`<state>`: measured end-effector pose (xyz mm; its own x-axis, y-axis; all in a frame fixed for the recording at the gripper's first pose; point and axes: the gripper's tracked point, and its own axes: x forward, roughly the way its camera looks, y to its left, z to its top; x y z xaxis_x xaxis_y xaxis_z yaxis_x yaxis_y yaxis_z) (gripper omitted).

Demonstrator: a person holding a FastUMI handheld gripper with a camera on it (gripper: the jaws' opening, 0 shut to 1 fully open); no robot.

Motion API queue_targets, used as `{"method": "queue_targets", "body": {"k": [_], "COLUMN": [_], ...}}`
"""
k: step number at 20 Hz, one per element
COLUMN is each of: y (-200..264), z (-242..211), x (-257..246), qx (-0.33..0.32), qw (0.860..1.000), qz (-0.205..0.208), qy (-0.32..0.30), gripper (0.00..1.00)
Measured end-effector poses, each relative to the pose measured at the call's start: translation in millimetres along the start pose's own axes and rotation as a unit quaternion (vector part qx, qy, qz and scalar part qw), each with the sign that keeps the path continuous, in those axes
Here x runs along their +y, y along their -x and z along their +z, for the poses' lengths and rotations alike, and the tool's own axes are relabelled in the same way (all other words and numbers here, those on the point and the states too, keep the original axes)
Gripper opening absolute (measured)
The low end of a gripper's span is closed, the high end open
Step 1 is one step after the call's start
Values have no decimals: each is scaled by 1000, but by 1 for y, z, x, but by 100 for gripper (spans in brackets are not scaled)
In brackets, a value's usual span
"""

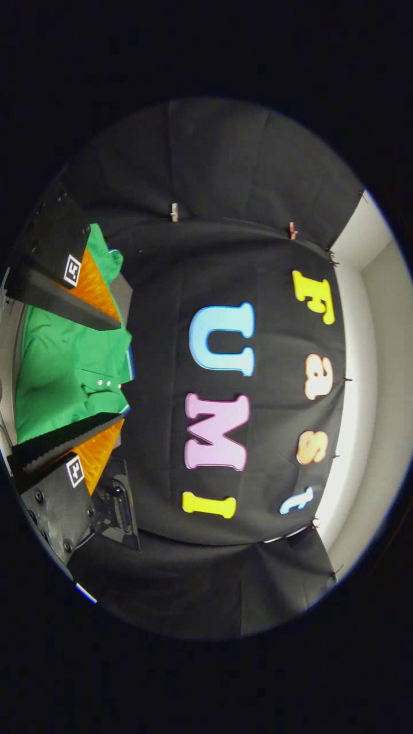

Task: Put the clothes into the washing machine and then close the washing machine lid.

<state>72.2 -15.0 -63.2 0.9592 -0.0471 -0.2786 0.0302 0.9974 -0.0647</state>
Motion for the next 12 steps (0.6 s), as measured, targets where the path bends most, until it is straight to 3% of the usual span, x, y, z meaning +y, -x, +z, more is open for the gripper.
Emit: {"method": "queue_targets", "body": {"k": [4,8,11,12], "y": [-42,-88,-98,-97], "z": [-33,-51,-107,-112], "x": [-6,-20,-20,-17], "qx": [104,158,256,261], "qw": [994,986,966,965], "qz": [-13,-44,-33,-16], "qy": [-15,-22,-10,-13], "gripper": [91,91,91,91]}}
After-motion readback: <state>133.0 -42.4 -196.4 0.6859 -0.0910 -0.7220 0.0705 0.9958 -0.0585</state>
